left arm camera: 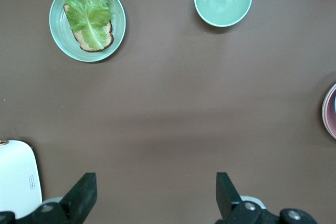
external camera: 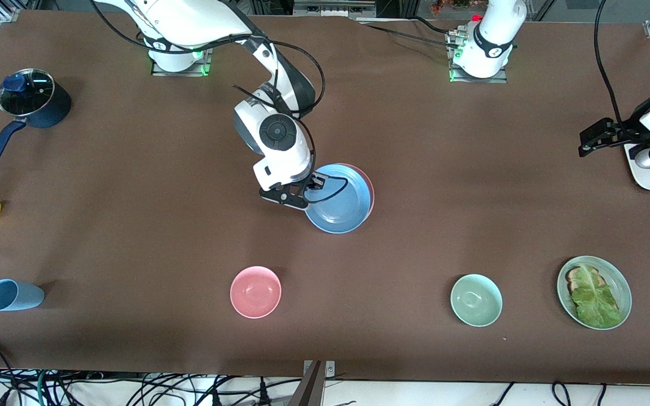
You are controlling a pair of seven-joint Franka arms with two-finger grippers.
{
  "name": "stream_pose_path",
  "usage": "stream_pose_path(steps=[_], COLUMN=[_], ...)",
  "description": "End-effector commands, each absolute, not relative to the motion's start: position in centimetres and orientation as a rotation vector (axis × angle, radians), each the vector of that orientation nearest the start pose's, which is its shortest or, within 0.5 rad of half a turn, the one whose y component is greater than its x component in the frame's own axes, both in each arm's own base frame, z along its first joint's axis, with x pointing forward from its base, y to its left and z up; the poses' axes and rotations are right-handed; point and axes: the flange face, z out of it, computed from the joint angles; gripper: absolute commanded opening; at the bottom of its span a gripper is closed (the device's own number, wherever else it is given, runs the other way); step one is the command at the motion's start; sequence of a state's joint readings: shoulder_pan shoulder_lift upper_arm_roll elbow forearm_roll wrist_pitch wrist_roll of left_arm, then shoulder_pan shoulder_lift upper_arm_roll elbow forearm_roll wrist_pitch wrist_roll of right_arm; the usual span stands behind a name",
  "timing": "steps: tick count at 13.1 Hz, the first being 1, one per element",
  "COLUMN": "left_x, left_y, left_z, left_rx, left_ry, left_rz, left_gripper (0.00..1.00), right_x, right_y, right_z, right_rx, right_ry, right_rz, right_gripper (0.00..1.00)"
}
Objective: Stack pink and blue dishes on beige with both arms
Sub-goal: 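Carry the blue plate with the right gripper over the pink plate, then lower the blue plate onto the pink plate and open the right gripper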
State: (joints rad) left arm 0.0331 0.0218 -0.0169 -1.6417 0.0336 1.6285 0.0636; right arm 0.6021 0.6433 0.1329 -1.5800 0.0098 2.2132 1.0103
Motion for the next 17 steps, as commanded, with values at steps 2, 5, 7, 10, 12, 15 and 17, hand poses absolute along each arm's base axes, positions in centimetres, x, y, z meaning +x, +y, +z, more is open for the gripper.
stream_pose_path(steps=[2,5,7,10,12,15,17], left_x=[56.0,56.0,56.0,56.0,56.0,56.1,56.1], left_y=[1.3,1.3,1.2,1.1,1.1,1.1,1.1], left_z=[58.5,58.6,58.6,58.6,58.6,58.5,58.5], left_rx=[-3.126,-3.125,-3.125,-3.125,-3.125,-3.126,-3.125], left_ry=[0.1,0.1,0.103,0.105,0.105,0.105,0.105], left_rz=[0.066,0.064,0.064,0.064,0.061,0.066,0.066], left_gripper=[1.0,1.0,1.0,1.0,1.0,1.0,1.0], right_x=[51.8,51.8,51.0,50.8,50.8,51.3,51.7], right_y=[46.0,46.0,47.2,47.6,47.6,47.3,47.4], right_z=[26.7,26.9,26.8,26.7,26.6,26.5,27.2], right_rx=[-3.058,-3.059,-3.051,-3.046,-3.042,-3.037,-3.027], right_ry=[0.494,0.485,0.496,0.502,0.502,0.517,0.519], right_rz=[0.119,0.116,0.112,0.106,0.102,0.103,0.088], right_gripper=[0.0,0.0,0.0,0.0,0.0,0.56,0.81])
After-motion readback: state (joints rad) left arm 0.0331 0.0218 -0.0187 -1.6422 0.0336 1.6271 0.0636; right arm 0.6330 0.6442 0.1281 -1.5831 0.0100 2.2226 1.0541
